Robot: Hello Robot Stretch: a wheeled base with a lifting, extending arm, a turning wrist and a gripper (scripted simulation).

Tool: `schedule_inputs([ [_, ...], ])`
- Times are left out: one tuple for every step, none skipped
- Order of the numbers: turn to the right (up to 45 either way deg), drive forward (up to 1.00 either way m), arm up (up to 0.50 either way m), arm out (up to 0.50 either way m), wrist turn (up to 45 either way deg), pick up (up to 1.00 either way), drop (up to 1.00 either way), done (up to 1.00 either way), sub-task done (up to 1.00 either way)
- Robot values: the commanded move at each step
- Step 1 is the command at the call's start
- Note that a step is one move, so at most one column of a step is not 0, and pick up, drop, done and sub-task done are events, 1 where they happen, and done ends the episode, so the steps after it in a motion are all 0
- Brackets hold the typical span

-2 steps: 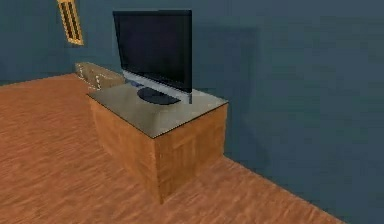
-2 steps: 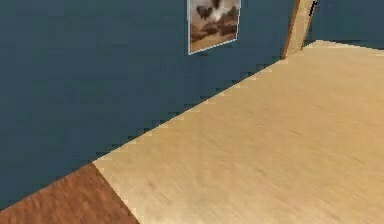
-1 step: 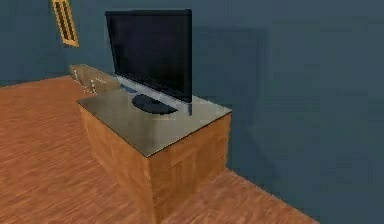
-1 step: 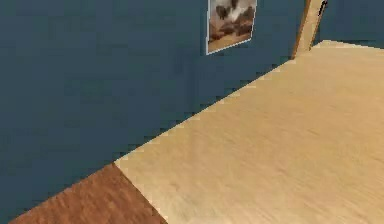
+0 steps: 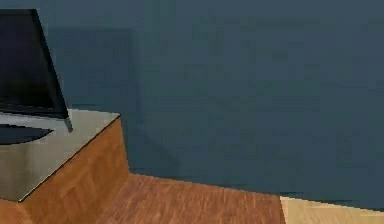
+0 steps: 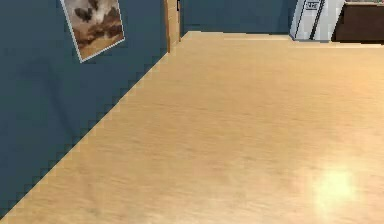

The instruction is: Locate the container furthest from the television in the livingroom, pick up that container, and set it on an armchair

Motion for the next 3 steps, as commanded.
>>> schedule_inputs([
  [0.0,0.65,0.00,0.00,0.0,0.00,0.00,0.00,0.00],
  [-45.0,0.00,0.00,0.00,0.0,0.00,0.00,0.00,0.00],
  [15.0,0.00,0.00,0.00,0.0,0.00,0.00,0.00,0.00],
])
